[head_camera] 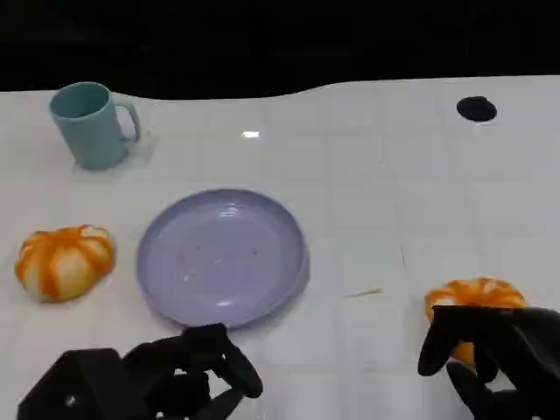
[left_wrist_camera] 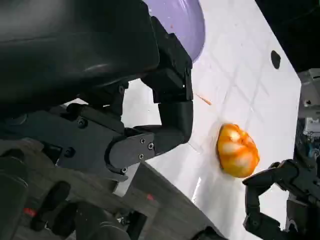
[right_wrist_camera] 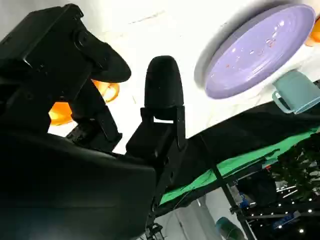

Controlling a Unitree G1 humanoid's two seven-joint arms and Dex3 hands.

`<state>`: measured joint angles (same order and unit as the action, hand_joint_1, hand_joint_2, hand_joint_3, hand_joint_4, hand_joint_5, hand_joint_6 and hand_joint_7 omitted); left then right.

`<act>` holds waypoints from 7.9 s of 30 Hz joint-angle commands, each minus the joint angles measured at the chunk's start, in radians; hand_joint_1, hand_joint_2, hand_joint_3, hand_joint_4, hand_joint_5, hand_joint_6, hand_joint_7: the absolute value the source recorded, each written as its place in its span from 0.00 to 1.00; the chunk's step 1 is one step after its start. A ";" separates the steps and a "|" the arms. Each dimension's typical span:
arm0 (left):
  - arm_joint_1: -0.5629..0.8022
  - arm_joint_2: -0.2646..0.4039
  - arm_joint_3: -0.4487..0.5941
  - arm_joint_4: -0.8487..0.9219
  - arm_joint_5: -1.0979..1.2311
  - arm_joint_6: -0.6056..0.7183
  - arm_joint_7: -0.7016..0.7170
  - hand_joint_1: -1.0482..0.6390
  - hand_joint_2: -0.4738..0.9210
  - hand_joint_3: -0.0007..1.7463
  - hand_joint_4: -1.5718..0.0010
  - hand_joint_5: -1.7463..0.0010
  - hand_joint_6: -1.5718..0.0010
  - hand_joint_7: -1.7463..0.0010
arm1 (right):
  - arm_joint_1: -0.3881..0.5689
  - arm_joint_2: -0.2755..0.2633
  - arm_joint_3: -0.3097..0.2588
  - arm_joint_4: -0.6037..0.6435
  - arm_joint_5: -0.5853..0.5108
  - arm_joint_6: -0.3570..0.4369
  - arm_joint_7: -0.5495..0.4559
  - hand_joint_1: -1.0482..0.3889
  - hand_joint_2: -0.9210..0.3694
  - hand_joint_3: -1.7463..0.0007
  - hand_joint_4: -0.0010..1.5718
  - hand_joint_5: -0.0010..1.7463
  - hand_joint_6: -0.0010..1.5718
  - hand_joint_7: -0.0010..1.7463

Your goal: Grasp the bread from the table and place it into the plate.

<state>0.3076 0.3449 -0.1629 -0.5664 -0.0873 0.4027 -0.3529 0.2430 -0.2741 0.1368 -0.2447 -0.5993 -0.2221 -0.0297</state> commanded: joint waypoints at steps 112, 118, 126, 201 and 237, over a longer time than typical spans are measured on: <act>-0.015 -0.008 -0.015 -0.028 0.015 0.039 0.006 0.41 1.00 0.31 0.59 0.00 0.62 0.16 | -0.426 -0.089 0.200 0.448 -0.382 0.403 0.232 0.32 0.00 0.89 0.33 0.08 0.41 0.03; -0.025 -0.012 -0.016 -0.029 0.015 0.051 0.007 0.40 1.00 0.31 0.59 0.00 0.63 0.16 | -0.438 -0.061 0.143 0.581 -0.234 0.215 -0.135 0.59 0.01 0.94 0.62 0.54 0.77 0.06; -0.029 -0.014 -0.022 -0.017 0.029 0.033 0.007 0.40 0.99 0.31 0.59 0.00 0.63 0.15 | -0.461 -0.089 0.148 0.666 -0.183 0.052 -0.333 0.66 0.34 0.45 0.59 1.00 0.52 0.83; -0.010 -0.037 -0.059 -0.036 0.047 0.053 0.020 0.41 0.95 0.37 0.57 0.00 0.62 0.17 | -0.899 0.311 0.439 0.711 -0.073 0.253 0.255 0.09 0.00 0.71 0.01 0.09 0.06 0.00; -0.025 -0.030 -0.032 0.002 0.028 0.023 0.003 0.42 0.96 0.37 0.58 0.00 0.62 0.17 | -0.201 0.022 0.062 0.051 0.174 -0.102 0.062 0.65 0.04 0.87 0.48 0.66 0.54 0.35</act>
<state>0.2856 0.3053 -0.2031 -0.5692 -0.0529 0.4396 -0.3415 0.0068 -0.2365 0.2368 -0.1711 -0.4434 -0.2965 0.0583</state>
